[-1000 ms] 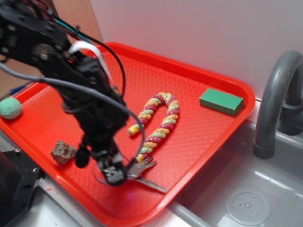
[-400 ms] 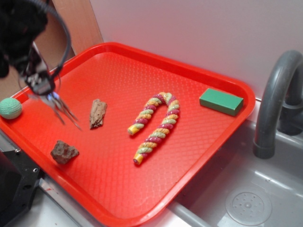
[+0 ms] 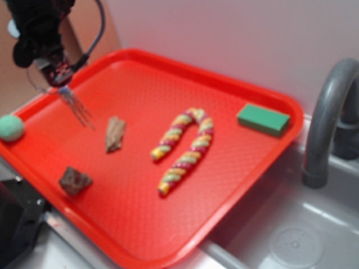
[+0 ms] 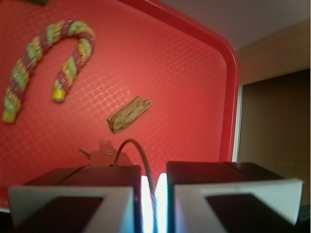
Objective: Grab the silver keys.
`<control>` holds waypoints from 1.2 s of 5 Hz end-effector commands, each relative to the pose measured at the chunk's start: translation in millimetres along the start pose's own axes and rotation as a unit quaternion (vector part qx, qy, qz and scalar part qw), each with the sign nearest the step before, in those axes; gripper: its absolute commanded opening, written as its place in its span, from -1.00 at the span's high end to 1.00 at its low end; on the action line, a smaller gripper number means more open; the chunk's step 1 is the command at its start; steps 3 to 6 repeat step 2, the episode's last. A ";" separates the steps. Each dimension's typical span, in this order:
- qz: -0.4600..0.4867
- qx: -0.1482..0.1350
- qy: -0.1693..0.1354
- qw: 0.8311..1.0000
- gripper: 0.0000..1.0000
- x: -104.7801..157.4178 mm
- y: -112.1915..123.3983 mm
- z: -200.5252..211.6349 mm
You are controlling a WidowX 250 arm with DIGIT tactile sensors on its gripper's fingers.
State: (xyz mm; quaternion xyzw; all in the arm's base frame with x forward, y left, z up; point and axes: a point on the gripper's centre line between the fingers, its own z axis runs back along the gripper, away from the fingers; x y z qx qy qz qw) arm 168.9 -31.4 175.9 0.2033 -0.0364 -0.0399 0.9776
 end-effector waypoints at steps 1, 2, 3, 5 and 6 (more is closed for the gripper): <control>0.039 -0.011 0.006 0.999 1.00 6.1 -5.3 1.2; 0.042 -0.021 0.011 0.999 1.00 6.1 -3.9 -2.4; 0.042 -0.021 0.011 0.999 1.00 6.1 -3.9 -2.4; 0.042 -0.021 0.011 0.999 1.00 6.1 -3.9 -2.4; 0.042 -0.021 0.011 0.999 1.00 6.1 -3.9 -2.4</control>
